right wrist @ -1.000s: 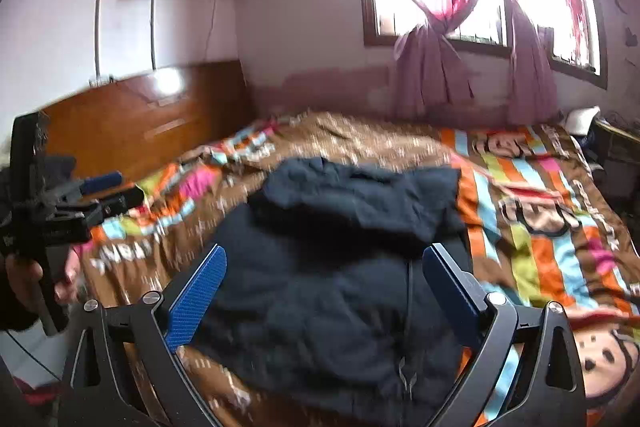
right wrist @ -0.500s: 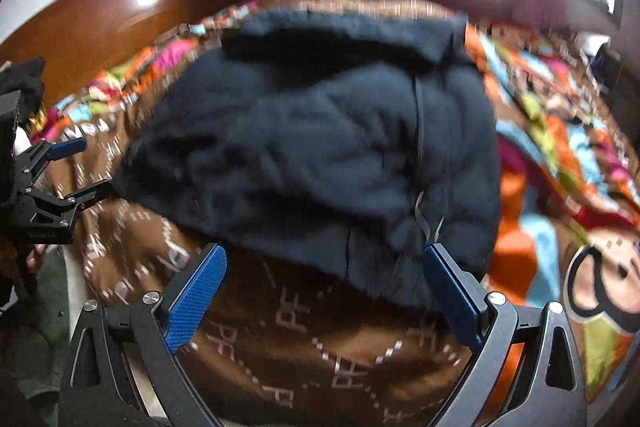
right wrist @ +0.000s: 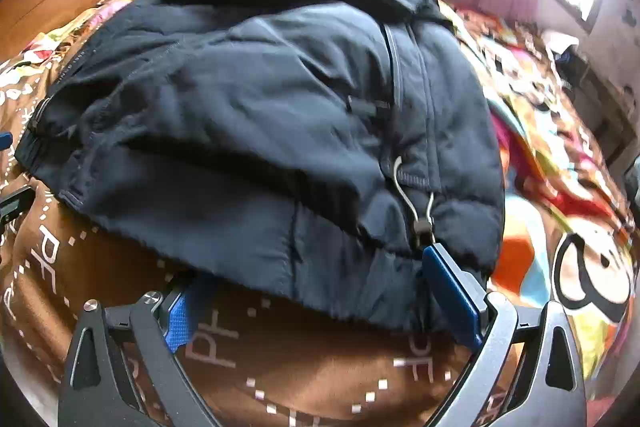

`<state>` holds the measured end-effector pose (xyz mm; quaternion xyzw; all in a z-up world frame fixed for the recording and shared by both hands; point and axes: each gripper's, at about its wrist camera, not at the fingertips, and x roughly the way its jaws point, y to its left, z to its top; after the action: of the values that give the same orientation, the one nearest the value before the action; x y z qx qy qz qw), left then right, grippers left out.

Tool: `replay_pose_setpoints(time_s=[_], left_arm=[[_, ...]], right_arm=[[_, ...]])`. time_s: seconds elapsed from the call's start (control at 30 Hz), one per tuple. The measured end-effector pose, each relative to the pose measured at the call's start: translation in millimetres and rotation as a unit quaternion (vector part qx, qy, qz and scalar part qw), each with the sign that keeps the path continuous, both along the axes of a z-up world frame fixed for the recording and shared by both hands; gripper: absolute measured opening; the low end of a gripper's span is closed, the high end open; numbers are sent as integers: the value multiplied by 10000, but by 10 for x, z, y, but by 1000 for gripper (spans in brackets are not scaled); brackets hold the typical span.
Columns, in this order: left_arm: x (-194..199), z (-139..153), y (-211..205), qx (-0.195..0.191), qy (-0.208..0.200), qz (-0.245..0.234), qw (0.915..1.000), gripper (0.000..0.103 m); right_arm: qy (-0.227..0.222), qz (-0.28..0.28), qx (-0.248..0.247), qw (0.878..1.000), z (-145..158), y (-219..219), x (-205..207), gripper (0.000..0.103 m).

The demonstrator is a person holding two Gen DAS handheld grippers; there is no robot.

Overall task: Fold large clothes
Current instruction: 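Grasp the folded navy jacket with the right gripper while the left gripper grasps it too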

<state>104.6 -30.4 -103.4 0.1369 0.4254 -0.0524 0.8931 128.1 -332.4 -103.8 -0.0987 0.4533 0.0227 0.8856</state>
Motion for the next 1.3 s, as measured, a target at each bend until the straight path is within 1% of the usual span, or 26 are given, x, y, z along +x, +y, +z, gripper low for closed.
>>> replay_pose_setpoints(time_s=[0.07, 0.1, 0.13, 0.17, 0.2, 0.27, 0.33, 0.37, 0.43, 0.6, 0.73, 0.87, 1.0, 1.07, 1.2, 1.3], left_arm=[[6, -22, -17, 76, -50, 20, 10000, 103], [-5, -29, -28, 102, -89, 21, 9999, 103], [-7, -20, -30, 111, -114, 26, 9999, 103], [-15, -14, -36, 121, -144, 30, 9998, 103], [-21, -6, -39, 117, -180, 33, 9998, 103], [-25, 3, -36, 64, -210, 27, 9998, 103], [-34, 18, -24, -39, -240, 13, 9997, 103], [-42, 26, -18, -89, -252, -5, 9996, 103], [-68, 47, -16, -179, -298, -63, 9994, 103], [-174, 109, -73, -300, -495, -333, 9978, 103], [-196, 97, -137, -157, -575, -396, 9974, 103], [-110, 31, -116, 39, -561, -93, 9984, 103], [4, -25, -26, 7, -525, 218, 9984, 103], [15, -13, -7, 28, -643, 299, 9975, 103], [-17, 45, -37, 328, -1156, 496, 9915, 103], [25, 22, -63, 582, -1317, 577, 9879, 103]], right_arm=[[-212, 72, -70, 9997, 10, 45, -34, 95], [-273, 112, -70, 9995, 16, 61, -49, 88], [-299, 178, -18, 9994, 19, 97, -31, 76], [-299, 259, 51, 9992, 17, 116, -40, 69], [-269, 350, 57, 9990, 12, 151, -47, 63], [-278, 402, -34, 9988, 17, 187, -70, 59], [-238, 446, 27, 9987, 49, 197, -58, 45], [-235, 418, 89, 9988, 87, 181, -40, 40], [-259, 434, 320, 9982, 214, 140, 23, 24], [-427, 508, 744, 9950, 552, 151, 154, 19], [-456, 505, 1169, 9908, 777, 163, 305, 17], [-550, 433, 1627, 9842, 951, 103, 412, 16], [-658, 352, 2017, 9766, 1059, 93, 506, 16], [-740, 299, 2238, 9714, 1122, 116, 581, 16], [-959, 251, 2454, 9643, 1189, 220, 630, 16], [-987, 150, 2669, 9585, 1206, 233, 662, 16]])
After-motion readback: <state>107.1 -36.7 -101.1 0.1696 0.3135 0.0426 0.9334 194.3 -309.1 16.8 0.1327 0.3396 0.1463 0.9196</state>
